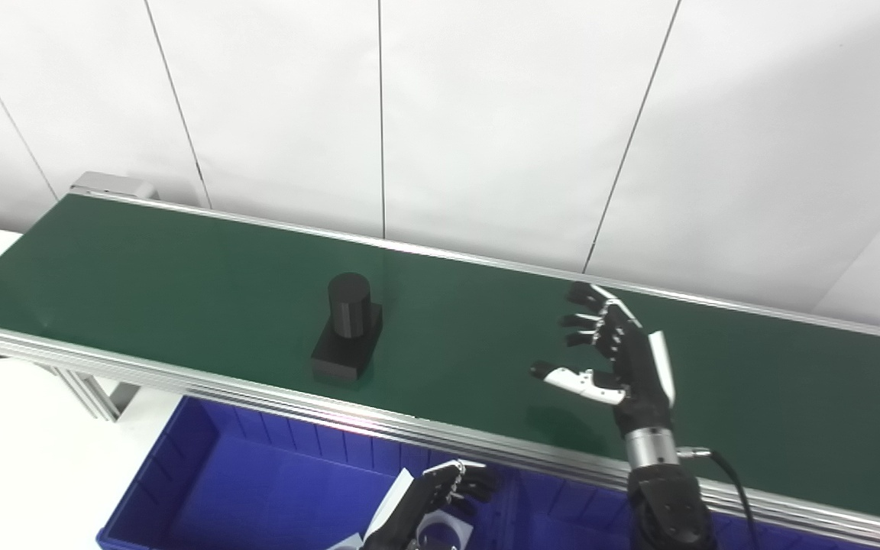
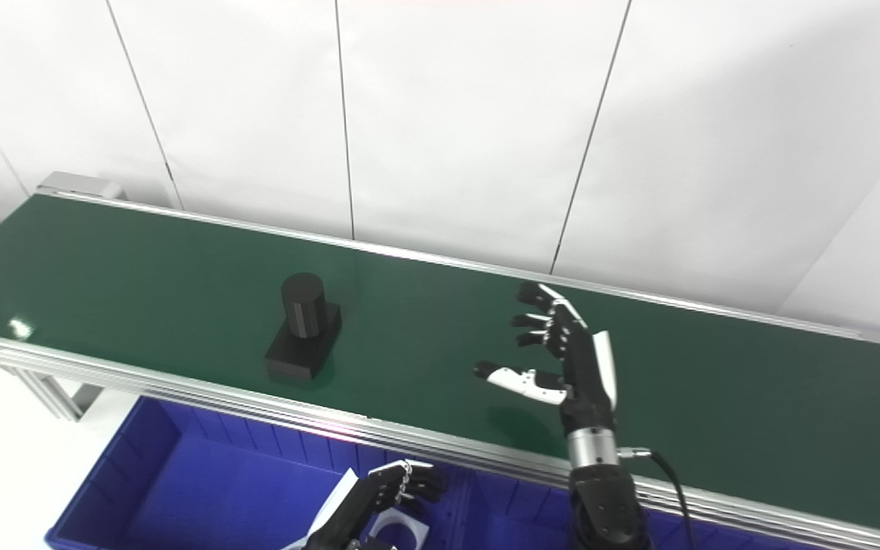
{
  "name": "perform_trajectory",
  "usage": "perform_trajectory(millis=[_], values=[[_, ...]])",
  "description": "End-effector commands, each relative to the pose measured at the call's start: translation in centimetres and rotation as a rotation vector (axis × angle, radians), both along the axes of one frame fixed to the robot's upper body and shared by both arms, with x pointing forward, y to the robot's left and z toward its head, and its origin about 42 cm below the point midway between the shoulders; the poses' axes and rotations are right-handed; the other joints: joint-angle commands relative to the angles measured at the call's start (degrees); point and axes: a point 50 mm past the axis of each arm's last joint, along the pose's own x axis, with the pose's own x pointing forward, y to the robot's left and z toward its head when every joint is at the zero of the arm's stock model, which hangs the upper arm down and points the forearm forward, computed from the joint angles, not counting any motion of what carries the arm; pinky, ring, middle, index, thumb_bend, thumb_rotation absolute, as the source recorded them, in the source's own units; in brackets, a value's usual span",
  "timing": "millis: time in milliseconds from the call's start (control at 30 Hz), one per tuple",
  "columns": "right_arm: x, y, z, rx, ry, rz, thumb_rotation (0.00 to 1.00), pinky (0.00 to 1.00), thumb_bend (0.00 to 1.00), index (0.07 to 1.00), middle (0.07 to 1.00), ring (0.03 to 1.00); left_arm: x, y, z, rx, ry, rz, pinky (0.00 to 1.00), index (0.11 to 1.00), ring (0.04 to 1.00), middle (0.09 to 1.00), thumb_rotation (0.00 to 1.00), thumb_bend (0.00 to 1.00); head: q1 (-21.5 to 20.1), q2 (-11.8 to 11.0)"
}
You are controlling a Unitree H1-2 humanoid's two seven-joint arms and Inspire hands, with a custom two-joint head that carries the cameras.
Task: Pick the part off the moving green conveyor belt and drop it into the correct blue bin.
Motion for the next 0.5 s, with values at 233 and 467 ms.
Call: perform_trajectory(millis=[233,467], values=[[2.7,3.7,3.1,-0.043,-0.104,0.025,0.13,0.61,0.88,0.771,0.792,0.699,0.6,-0.3,1.3,-0.027,-0.074,-0.014,0.57,0.685,0.666,0.696,0.08,0.82,-0.9,0.6],[4.3,4.3,4.1,-0.122,-0.072,0.042,0.26,0.68,0.97,0.823,0.857,0.789,0.9,-0.7,1.4,-0.030,-0.077,-0.017,0.58,0.685,0.681,0.704,0.07,0.82,-0.8,0.4]])
